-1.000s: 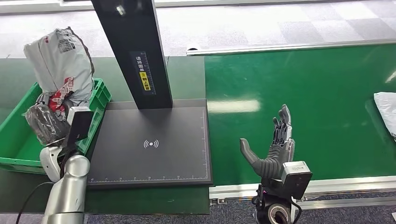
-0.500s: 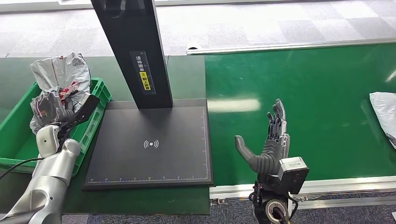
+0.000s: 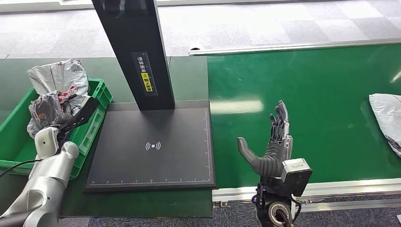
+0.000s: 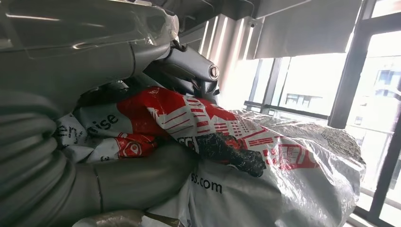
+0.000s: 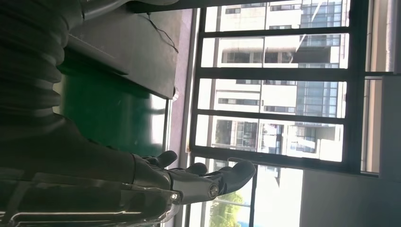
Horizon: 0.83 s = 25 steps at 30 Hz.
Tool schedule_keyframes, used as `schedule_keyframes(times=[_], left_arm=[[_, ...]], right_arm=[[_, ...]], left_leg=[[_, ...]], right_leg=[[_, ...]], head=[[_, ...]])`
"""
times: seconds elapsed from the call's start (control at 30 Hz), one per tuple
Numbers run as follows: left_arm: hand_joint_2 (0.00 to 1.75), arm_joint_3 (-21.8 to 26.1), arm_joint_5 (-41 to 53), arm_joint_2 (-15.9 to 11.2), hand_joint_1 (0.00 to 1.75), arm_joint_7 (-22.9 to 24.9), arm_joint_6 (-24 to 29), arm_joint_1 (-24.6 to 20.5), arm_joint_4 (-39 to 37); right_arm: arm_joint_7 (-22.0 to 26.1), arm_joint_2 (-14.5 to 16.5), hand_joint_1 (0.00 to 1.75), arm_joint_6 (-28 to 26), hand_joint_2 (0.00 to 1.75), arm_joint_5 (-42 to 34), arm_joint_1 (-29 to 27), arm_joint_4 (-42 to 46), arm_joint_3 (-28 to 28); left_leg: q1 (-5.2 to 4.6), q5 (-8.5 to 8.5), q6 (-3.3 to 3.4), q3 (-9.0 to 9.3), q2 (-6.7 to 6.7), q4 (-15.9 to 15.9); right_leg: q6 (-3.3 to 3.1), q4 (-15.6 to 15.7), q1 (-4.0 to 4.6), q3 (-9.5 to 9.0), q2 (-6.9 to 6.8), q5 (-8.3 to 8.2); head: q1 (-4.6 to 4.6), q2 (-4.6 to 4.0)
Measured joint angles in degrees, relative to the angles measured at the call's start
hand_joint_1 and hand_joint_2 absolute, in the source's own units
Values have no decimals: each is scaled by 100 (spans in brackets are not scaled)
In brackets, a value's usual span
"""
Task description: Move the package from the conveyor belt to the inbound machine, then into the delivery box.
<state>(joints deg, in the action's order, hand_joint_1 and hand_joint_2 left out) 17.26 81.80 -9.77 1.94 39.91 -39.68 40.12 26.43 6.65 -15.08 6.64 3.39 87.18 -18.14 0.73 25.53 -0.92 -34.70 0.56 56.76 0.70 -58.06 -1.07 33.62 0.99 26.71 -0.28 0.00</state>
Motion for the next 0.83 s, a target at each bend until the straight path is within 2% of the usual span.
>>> schedule_keyframes(times=[0.03, 0.43, 0.63, 0.7, 0.73, 0.8, 0.83], left_arm=[[175, 1, 23, -20, 0, 31, 0, -13, -22], [175, 2, 344, -205, 0, 579, -2, -47, -170], [175, 39, 129, -282, 0, 501, 0, -51, -266], [175, 52, -184, -273, 0, 210, -7, -51, -262], [175, 59, -541, -257, 0, -95, -37, -45, -240], [175, 73, -1843, -160, 0, -1113, -413, 16, -74], [175, 76, -2237, -128, 0, -1411, -543, 38, -14]], right_arm=[[0, -1, 0, -3, 175, -1, 0, -2, 1], [-36, -3, 0, -50, 175, -2, 1, -92, 6], [-98, -3, 0, -1, 175, 25, -2, -131, 9], [-116, -3, 0, 14, 175, 43, 0, -143, 10], [-128, -3, 0, 17, 175, 54, 0, -148, 13], [-147, -3, 0, 21, 175, 71, 0, -154, 21], [-151, -3, 0, 22, 175, 73, -1, -155, 24]], left_leg=[[0, 0, 0, 0, 0, 0], [0, 0, 0, 0, 0, 0], [0, 0, 0, 0, 0, 0], [0, 0, 0, 0, 1, 0], [0, 0, 0, 1, 1, 0], [-1, 0, 0, 1, 2, 0], [-1, 0, 0, 1, 3, 1]], right_leg=[[0, 0, 0, 0, 0, 0], [0, 0, 0, -1, 0, 0], [0, 0, 0, 0, 0, 0], [0, 0, 0, 0, 0, 0], [0, 0, 0, 1, 0, 0], [0, 1, -2, 0, 0, 0], [0, 1, -2, 0, 0, 0]], head=[[-1, 0], [0, 0], [1, 0], [0, 0], [0, 0], [0, 0], [0, 0]])
